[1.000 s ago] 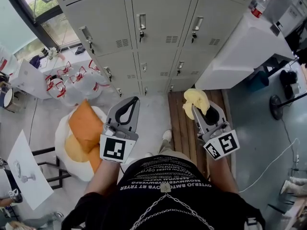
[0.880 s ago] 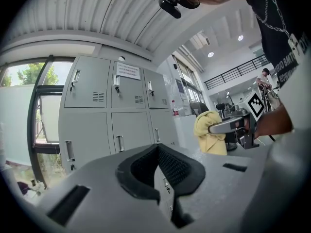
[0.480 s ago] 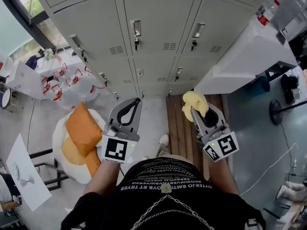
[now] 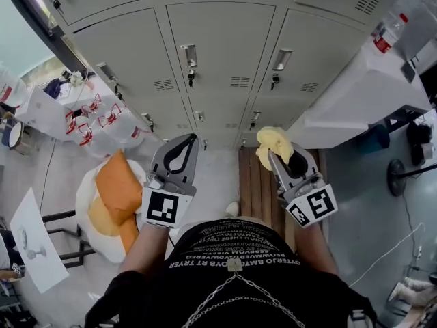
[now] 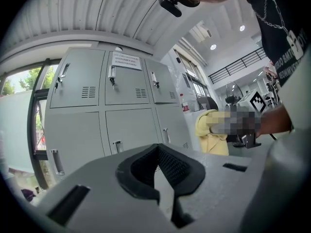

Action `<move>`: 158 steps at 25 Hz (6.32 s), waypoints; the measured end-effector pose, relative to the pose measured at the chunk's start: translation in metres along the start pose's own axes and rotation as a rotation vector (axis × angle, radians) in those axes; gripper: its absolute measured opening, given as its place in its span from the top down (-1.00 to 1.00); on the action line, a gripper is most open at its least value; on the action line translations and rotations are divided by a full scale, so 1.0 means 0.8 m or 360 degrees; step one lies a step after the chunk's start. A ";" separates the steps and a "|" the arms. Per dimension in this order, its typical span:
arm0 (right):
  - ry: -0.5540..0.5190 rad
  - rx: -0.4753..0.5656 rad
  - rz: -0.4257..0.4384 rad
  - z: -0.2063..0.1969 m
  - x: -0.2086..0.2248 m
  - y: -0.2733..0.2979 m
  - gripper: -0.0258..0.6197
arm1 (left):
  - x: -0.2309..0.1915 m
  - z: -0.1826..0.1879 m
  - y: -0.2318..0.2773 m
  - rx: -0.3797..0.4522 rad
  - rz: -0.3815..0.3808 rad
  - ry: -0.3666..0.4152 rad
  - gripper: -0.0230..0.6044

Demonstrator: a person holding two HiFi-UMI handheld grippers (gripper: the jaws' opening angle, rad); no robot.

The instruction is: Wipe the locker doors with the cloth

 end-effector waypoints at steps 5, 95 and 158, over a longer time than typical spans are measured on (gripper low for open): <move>0.0004 0.0029 0.0043 0.004 0.042 0.007 0.58 | 0.009 0.013 0.041 0.0022 0.0010 0.0075 0.91; -0.0301 0.0143 -0.0077 0.122 0.173 0.331 0.58 | -0.115 -0.057 0.135 -0.0111 0.0036 -0.0004 0.91; -0.0484 -0.0110 -0.0073 0.044 0.137 0.353 0.58 | -0.092 -0.068 0.051 -0.0313 0.0060 -0.0066 0.91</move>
Point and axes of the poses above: the fingertips, and each gripper's own axes: y forward along the fingers, x to its right, z out of its top, the point moved 5 cm from there along -y, backward along the fingers, and after that the axes turned 4 degrees about x, right-handed, at the moved point
